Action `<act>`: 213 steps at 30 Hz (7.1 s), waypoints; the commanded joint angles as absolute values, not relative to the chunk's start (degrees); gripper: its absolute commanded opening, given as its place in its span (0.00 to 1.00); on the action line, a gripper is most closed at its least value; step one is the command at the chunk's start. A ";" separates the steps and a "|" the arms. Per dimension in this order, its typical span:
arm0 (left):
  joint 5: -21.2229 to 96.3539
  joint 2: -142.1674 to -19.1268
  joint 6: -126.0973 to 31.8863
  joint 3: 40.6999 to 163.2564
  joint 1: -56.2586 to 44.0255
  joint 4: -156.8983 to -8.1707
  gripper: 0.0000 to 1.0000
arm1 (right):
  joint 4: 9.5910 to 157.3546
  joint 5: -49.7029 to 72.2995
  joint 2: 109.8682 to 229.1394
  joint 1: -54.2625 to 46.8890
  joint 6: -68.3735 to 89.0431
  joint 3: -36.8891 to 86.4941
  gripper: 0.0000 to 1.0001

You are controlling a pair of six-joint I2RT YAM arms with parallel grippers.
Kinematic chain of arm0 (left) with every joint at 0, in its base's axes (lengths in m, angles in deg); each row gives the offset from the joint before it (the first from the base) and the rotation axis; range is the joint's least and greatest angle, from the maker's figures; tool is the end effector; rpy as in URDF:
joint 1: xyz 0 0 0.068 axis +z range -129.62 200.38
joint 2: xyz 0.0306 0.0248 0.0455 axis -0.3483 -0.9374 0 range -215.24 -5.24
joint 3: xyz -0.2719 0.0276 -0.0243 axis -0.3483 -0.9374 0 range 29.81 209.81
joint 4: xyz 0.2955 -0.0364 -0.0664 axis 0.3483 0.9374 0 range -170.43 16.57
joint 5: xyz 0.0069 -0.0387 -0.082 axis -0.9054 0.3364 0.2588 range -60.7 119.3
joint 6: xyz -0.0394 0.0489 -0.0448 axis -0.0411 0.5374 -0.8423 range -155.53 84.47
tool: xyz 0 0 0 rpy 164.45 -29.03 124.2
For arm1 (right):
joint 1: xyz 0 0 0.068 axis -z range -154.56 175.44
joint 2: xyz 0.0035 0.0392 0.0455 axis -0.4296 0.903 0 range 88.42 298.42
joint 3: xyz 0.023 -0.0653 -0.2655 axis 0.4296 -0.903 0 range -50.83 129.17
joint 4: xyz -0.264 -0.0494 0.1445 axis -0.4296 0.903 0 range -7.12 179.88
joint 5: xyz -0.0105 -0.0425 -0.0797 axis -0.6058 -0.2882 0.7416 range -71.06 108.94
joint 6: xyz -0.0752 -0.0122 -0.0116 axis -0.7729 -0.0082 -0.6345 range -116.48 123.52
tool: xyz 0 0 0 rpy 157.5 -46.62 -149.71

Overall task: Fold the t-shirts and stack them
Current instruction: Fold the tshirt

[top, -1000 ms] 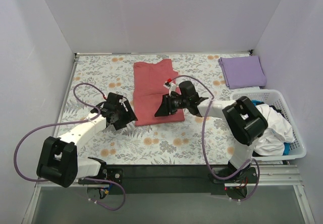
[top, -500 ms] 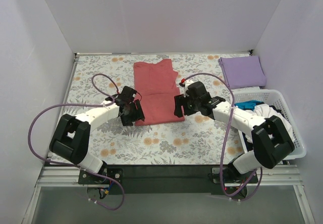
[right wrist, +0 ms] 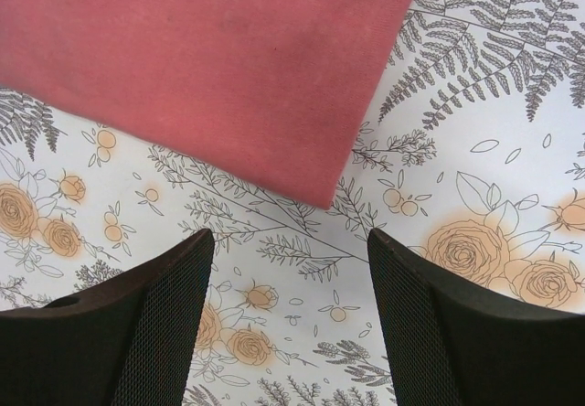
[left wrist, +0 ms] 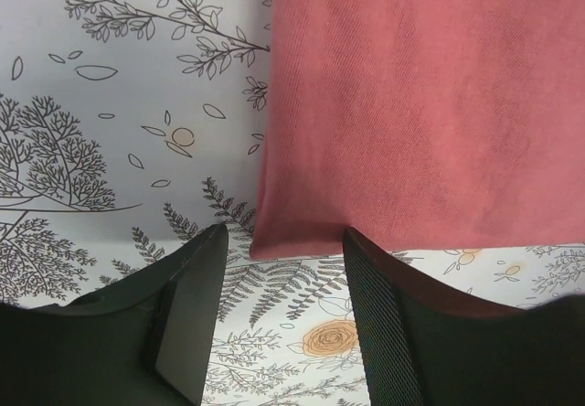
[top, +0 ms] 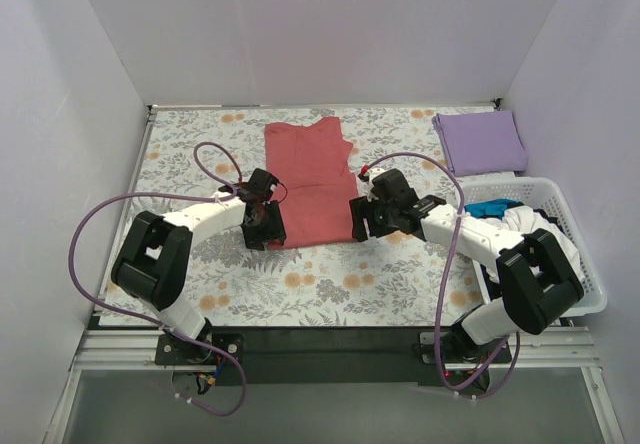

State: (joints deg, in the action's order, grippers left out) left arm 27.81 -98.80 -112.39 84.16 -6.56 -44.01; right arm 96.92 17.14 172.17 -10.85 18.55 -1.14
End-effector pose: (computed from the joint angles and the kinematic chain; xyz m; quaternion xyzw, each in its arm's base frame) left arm 0.2991 -0.1501 0.1058 -0.4202 0.8987 -0.0904 0.0874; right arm 0.2881 0.2141 0.1604 -0.1778 0.9167 0.1680 0.3159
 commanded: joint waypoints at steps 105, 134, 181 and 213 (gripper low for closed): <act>35.56 -71.25 -127.81 84.64 -21.91 -16.18 0.00 | 148.18 11.99 170.94 -20.18 20.75 14.89 0.01; 30.80 -86.18 -114.10 99.94 -1.33 -34.02 0.00 | 147.56 11.47 191.16 -7.87 11.70 46.63 0.01; 23.32 -104.31 -111.63 98.46 1.05 -63.91 0.60 | 116.93 13.58 200.41 0.04 12.75 44.37 0.41; 44.42 -127.41 -114.36 110.05 8.34 -77.88 0.35 | 78.84 -24.12 215.95 11.37 21.27 38.98 0.48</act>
